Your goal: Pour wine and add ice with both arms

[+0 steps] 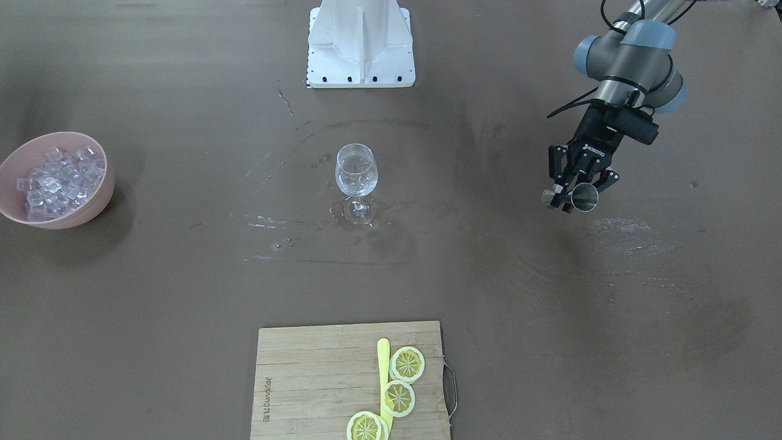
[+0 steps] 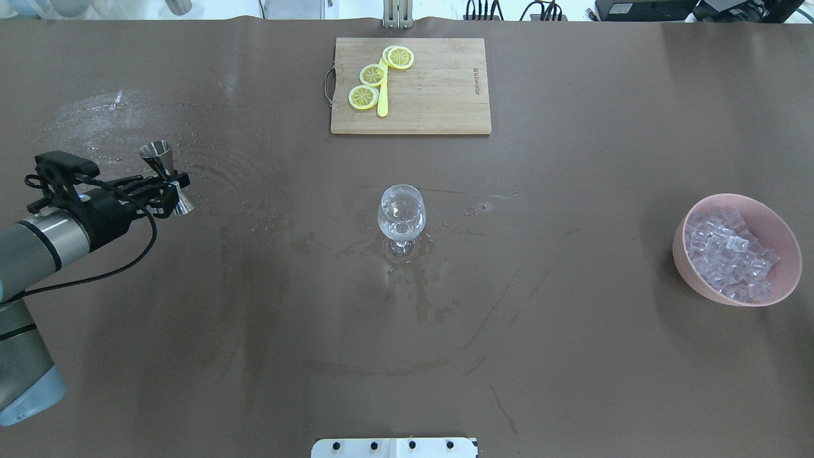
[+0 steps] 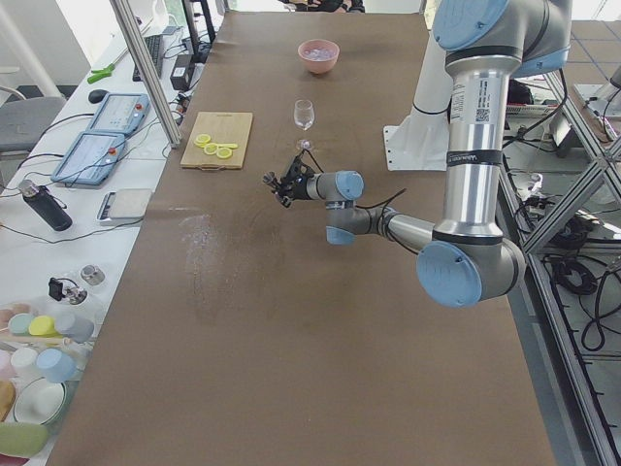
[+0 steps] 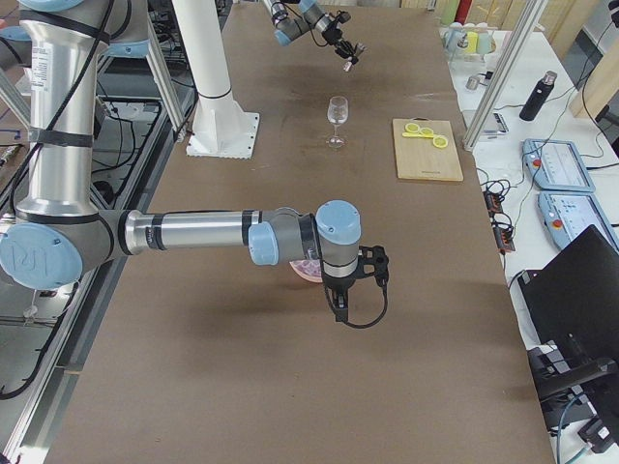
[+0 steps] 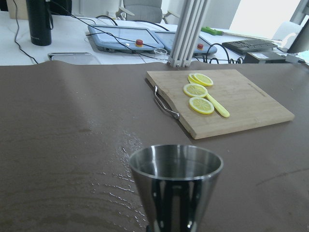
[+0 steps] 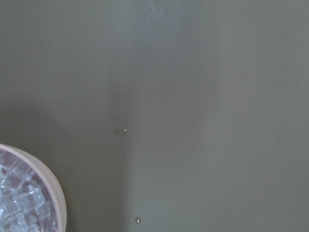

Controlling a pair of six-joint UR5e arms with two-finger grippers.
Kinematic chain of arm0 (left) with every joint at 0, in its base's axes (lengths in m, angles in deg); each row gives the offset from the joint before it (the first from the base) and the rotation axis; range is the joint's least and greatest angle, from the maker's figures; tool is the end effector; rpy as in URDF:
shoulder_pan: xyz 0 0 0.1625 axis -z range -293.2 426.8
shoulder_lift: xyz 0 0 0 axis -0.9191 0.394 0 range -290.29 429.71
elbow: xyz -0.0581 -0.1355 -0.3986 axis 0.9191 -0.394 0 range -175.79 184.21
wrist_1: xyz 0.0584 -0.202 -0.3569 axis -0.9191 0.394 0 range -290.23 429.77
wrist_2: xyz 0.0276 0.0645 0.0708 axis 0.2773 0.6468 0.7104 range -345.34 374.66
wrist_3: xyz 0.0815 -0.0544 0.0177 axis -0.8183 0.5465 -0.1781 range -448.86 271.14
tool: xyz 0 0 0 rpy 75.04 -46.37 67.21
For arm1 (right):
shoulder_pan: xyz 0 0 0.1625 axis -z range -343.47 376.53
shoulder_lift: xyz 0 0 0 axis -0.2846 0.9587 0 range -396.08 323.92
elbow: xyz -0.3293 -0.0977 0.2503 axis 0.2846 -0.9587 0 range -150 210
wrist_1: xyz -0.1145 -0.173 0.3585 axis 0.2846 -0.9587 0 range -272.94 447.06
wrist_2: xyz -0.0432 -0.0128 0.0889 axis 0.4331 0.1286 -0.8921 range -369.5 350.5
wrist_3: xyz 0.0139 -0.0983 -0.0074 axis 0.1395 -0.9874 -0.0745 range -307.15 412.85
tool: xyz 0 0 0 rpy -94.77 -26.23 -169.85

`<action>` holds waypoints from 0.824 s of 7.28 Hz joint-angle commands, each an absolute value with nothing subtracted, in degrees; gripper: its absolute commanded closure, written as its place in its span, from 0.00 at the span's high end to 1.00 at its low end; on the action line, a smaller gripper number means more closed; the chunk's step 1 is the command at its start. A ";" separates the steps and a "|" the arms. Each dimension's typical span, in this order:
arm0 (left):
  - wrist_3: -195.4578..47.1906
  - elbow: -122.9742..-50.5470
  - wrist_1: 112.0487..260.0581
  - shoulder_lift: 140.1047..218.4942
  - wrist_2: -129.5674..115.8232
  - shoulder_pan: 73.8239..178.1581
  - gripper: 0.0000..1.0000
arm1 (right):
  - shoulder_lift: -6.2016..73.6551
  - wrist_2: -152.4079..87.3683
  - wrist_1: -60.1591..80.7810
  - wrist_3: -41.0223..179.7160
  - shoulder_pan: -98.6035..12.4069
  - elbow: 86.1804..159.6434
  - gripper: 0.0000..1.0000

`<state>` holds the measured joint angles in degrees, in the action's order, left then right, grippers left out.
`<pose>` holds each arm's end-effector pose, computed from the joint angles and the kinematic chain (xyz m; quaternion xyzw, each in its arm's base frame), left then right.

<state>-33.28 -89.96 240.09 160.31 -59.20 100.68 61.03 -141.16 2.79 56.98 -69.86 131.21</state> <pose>0.3247 -0.4119 0.4637 0.4614 0.4960 -0.0915 0.7299 0.0386 -0.4528 0.6124 0.0560 -0.3589 -0.0262 0.9313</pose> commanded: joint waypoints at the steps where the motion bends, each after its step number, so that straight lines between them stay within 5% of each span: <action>1: -31.47 -86.68 240.72 160.41 -53.99 100.28 0.00 | 60.95 -141.16 2.86 56.98 -69.86 131.25 1.00; 6: -31.47 -82.54 242.30 160.50 -43.02 93.36 0.00 | 61.04 -141.16 4.00 56.98 -69.86 130.73 1.00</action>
